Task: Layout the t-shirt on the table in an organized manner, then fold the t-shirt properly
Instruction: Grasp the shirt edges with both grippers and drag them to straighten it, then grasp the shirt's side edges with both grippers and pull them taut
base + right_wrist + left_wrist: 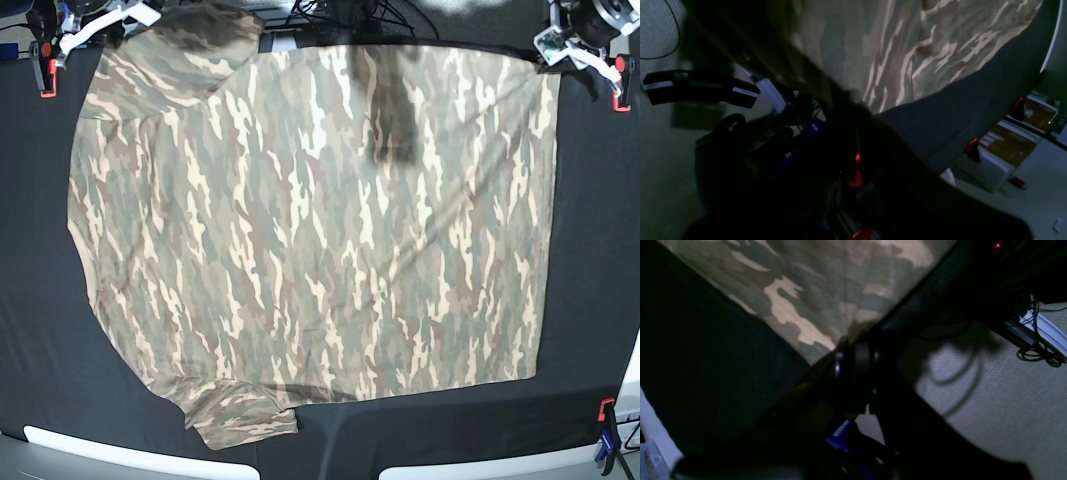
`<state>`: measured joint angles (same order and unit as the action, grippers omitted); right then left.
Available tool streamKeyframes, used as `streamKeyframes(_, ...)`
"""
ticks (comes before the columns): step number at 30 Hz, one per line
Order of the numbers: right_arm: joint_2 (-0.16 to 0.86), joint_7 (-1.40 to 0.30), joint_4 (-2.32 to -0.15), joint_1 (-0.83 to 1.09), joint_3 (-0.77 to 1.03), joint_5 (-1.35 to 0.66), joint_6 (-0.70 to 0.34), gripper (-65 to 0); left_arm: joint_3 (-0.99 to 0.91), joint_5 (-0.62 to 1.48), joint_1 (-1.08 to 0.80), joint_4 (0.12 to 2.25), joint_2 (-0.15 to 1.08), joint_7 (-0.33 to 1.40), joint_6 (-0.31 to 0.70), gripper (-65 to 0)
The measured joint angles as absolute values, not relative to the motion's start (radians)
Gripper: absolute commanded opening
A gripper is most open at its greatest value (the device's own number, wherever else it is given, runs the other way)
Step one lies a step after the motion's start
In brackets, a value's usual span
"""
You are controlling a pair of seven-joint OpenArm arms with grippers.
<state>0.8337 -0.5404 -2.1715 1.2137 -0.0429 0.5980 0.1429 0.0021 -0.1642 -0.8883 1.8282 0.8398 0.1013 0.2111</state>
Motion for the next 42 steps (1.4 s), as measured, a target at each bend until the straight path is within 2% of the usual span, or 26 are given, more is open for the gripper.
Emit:
streamKeyframes(17, 0.795, -0.549, -2.176, 1.24, -0.043, 0.638, 0.162, -65.0, -0.023, -0.215, -0.933, 1.829, 0.842, 0.102, 0.211, -65.0)
streamKeyframes(22, 0.795, -0.559, -2.176, 1.086, -0.043, 0.545, 0.171, -65.0, -0.023, -0.206, -0.852, 1.829, 0.84, 0.105, 0.208, -65.0)
streamKeyframes(25, 0.793, -0.562, -2.176, 0.977, -0.043, 0.443, 0.176, -65.0, -0.023, -0.15, -0.796, 1.829, 0.84, 0.11, 0.165, -65.0)
streamKeyframes(29, 0.753, -0.566, -2.174, 0.853, -0.043, 0.389, 0.137, -65.0, -0.023, -0.152, -0.707, 1.829, 0.82, 0.159, 0.161, -65.0)
streamKeyframes(42, 0.639, -0.562, -1.977, 0.531, -0.044, 0.365, 0.118, -65.0, -0.023, -0.151, -0.489, 1.776, 0.631, 0.16, 0.159, -65.0)
